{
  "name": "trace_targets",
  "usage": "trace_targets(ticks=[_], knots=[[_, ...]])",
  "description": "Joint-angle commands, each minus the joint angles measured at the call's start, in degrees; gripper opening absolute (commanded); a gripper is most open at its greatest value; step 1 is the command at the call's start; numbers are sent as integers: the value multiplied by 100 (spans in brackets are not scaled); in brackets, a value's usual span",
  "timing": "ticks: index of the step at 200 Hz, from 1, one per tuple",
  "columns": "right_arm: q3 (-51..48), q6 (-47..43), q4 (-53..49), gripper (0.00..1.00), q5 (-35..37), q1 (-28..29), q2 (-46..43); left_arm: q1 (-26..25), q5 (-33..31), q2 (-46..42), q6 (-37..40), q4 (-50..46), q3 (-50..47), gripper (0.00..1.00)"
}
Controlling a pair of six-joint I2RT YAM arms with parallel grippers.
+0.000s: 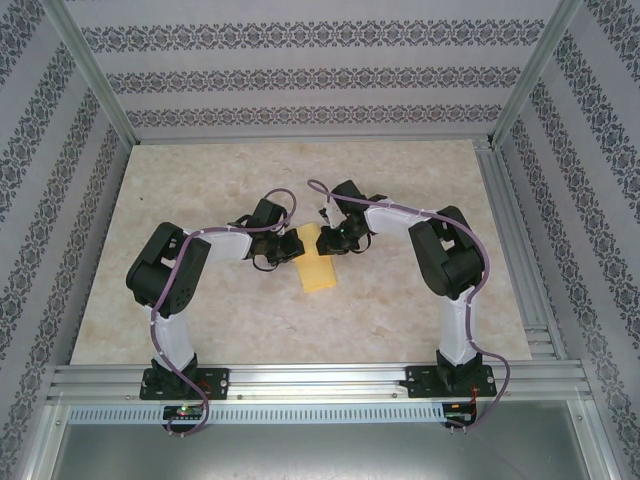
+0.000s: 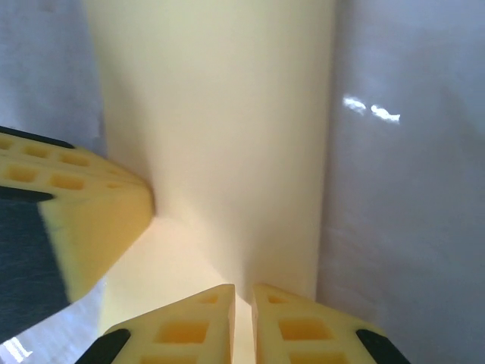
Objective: Fold a paper plane with a square sheet of paper (pick it up from the middle)
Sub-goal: Fold the square sheet of paper in half at the center of the table.
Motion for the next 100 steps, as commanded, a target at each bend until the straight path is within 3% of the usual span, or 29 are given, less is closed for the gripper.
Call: trace_targets(ticks=[1, 56, 100], knots=[[-79, -192, -92, 15, 152, -34, 130, -61, -417, 485, -56, -605, -328, 8], [-130, -38, -119, 16, -318, 110, -493, -60, -401, 485, -34, -561, -355, 8], [-455, 45, -68, 16, -372, 185, -397, -60, -448, 510, -50, -561, -355, 8]])
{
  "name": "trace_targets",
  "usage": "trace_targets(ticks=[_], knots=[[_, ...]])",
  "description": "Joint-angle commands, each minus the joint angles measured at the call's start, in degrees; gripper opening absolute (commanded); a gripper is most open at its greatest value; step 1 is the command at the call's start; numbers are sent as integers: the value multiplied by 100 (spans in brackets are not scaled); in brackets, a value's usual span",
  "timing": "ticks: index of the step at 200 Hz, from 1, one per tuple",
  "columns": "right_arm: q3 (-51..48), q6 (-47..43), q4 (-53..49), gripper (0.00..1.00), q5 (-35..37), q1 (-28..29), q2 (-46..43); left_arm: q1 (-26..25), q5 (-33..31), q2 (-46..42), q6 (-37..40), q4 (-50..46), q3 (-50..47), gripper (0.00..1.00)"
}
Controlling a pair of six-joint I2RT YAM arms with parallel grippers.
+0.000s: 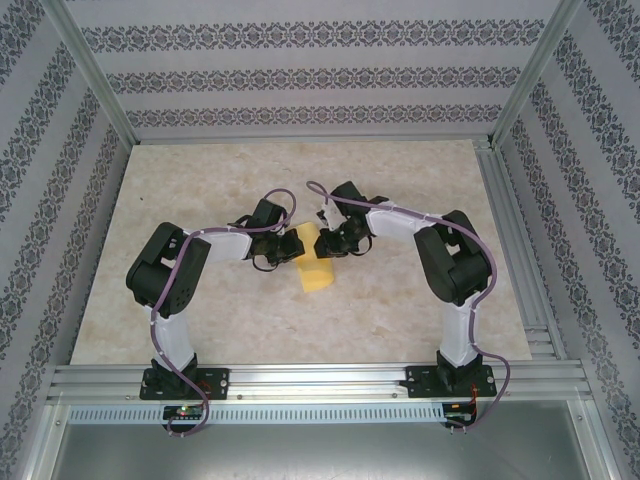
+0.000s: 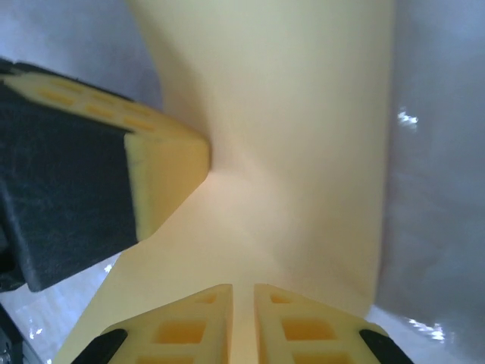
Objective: Fold a paper plane with a square sheet of paper (pick it up from the middle)
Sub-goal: Fold the square sheet of paper in half at the center of the table.
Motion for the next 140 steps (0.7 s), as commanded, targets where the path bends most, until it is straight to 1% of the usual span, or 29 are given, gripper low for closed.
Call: trace_targets(ticks=[1, 60, 88, 106, 140], knots=[[-240, 73, 7, 16, -147, 44, -22, -60, -444, 510, -35, -607, -329, 8], [-447, -89, -273, 15, 336, -88, 53, -60, -485, 505, -65, -591, -364, 8], [-567, 28, -141, 15, 63, -18, -380, -62, -493, 504, -63, -583, -364, 8], [-723, 179, -8, 13, -172, 33, -503, -60, -493, 502, -60, -582, -364, 8], [-1323, 375, 286, 12, -92, 35, -400, -61, -494, 494, -61, -586, -364, 8]])
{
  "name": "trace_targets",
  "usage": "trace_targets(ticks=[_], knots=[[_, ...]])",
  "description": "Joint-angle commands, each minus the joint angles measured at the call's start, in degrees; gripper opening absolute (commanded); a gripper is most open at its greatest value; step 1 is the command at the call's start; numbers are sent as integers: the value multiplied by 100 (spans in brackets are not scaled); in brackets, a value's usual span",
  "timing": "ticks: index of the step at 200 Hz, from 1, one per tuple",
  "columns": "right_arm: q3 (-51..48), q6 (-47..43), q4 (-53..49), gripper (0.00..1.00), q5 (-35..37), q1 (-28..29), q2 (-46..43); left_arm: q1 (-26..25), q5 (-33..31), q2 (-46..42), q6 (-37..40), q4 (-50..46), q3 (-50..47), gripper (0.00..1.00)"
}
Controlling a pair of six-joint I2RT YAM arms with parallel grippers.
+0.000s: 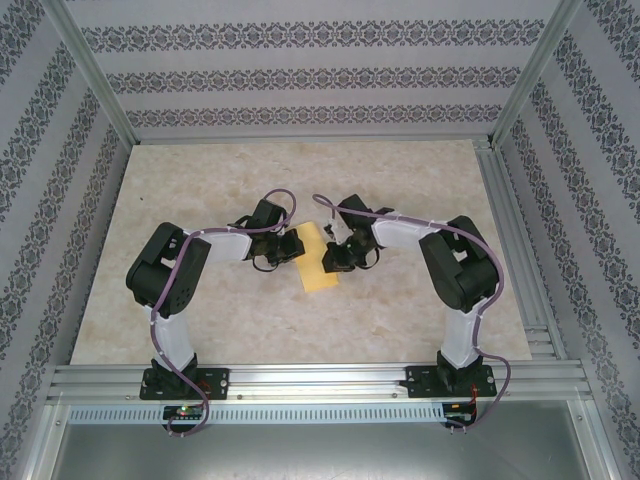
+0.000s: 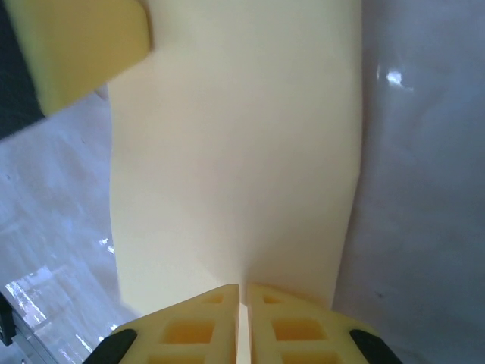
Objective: Fold a paper plane with a square sheet of paper (pick it up from the middle)
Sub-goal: Fold the square sheet of paper in half at the center of the table.
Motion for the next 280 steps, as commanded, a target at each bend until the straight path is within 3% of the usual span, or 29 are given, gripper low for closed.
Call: trace_targets(ticks=[1, 70, 109, 164, 206, 243, 280], knots=[[-424, 222, 207, 12, -47, 42, 1, -60, -496, 494, -64, -671, -329, 8], [-709, 315, 241, 11, -131, 25, -680, -60, -492, 520, -45, -686, -292, 7], [-908, 254, 111, 11, 122, -15, -392, -62, -463, 522, -4, -692, -272, 7], [24, 565, 389, 13, 19, -28, -988, -60, -430, 529, 80, -737, -237, 7], [711, 1000, 865, 12, 671, 45, -319, -63, -394, 531, 111, -753, -228, 7], [1287, 1156, 1118, 10, 415, 57, 464, -69, -361, 546, 142, -783, -215, 7], [1239, 1360, 1621, 10, 354, -60, 818, -70, -330, 558, 178, -793, -220, 7]])
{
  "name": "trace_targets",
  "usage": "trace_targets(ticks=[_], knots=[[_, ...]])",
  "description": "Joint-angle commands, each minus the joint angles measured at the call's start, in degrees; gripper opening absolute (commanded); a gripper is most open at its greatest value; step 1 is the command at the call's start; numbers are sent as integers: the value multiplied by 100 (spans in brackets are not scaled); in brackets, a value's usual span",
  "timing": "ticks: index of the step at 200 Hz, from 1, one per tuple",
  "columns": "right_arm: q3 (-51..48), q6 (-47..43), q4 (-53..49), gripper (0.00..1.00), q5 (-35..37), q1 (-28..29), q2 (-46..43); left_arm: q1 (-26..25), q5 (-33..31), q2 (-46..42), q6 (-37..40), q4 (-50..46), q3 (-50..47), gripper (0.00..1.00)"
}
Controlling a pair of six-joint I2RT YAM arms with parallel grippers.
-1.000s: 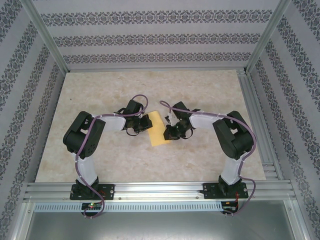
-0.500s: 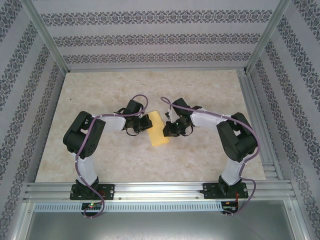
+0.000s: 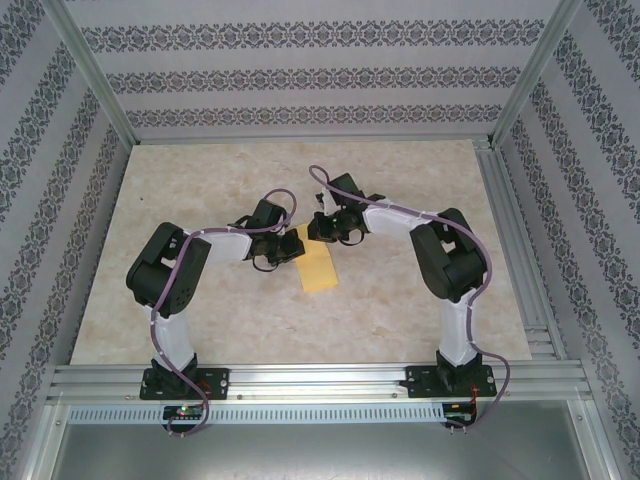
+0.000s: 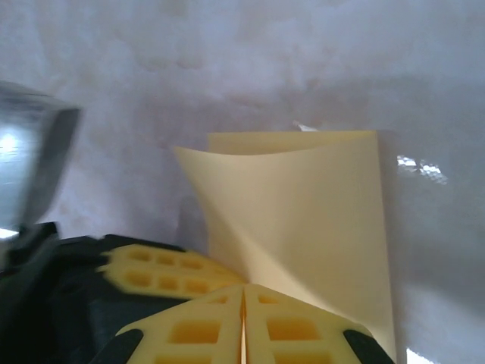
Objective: Fold a paper plane with a square sheet of paper (pick it up from the middle)
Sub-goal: Fold the square sheet of paper in half at the center of the table.
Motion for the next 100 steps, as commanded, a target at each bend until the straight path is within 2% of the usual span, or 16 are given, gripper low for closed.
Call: trace_targets(ticks=[1, 61, 100], knots=[[40, 231, 471, 10, -14, -64, 143, -69, -356, 550, 156, -812, -226, 7], [-408, 552, 941, 10, 408, -272, 410, -72, -294, 572, 249, -851, -262, 7], [-306, 621, 975, 10, 246, -213, 79, -77, -292, 566, 281, -878, -278, 6]])
